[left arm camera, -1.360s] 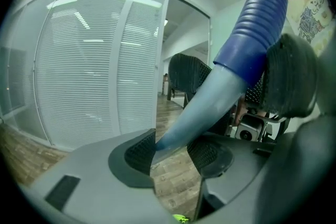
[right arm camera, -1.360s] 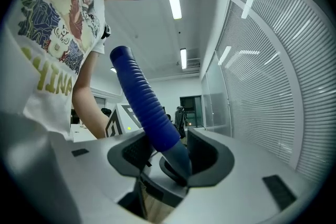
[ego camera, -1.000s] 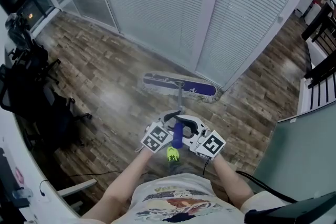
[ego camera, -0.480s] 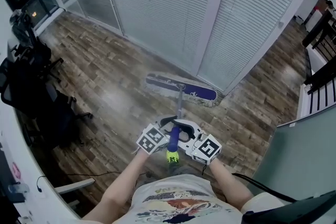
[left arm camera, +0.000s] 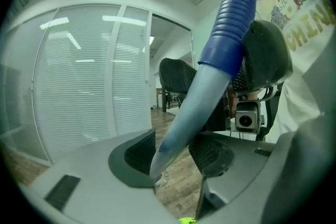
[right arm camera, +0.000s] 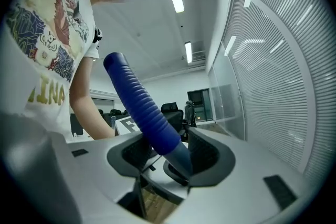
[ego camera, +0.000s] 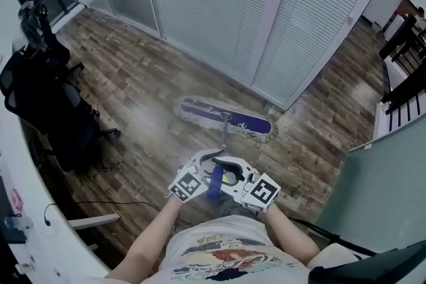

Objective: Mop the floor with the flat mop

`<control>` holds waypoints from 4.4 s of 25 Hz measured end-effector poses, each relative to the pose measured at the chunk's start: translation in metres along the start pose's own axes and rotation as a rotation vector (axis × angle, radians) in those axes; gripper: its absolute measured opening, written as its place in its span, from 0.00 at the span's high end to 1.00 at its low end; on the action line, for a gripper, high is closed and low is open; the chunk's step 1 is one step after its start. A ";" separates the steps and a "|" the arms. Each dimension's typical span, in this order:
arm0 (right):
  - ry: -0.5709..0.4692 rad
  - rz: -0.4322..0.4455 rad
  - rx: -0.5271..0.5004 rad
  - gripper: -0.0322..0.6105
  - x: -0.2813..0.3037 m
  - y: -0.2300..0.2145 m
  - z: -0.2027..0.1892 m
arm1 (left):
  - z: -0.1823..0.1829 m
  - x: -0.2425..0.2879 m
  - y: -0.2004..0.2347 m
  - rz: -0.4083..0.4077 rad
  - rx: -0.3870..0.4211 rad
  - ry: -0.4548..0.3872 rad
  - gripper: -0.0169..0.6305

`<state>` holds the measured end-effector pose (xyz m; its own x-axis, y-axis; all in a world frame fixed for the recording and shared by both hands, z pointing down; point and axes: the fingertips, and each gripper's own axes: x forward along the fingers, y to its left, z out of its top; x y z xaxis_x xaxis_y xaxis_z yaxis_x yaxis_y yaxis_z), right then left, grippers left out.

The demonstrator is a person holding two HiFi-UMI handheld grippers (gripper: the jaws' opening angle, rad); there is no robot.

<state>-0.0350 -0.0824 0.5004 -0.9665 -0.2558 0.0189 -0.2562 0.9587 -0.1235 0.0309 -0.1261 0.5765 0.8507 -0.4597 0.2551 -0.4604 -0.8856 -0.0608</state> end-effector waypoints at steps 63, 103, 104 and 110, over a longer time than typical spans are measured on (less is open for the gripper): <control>-0.102 0.097 -0.081 0.62 0.018 0.135 -0.013 | -0.038 -0.090 -0.086 0.039 0.012 0.051 0.75; -0.083 0.104 0.115 0.59 0.066 -0.120 0.020 | -0.009 0.037 0.142 0.052 -0.024 0.127 0.75; -0.083 0.107 0.114 0.59 0.064 -0.104 0.019 | -0.010 0.028 0.130 0.056 -0.029 0.126 0.75; -0.062 0.142 0.105 0.59 0.059 0.010 0.005 | -0.023 -0.044 0.044 0.085 -0.044 0.117 0.75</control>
<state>-0.0944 -0.0888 0.4954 -0.9895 -0.1286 -0.0666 -0.1109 0.9683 -0.2237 -0.0321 -0.1431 0.5846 0.7742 -0.5195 0.3617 -0.5419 -0.8392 -0.0455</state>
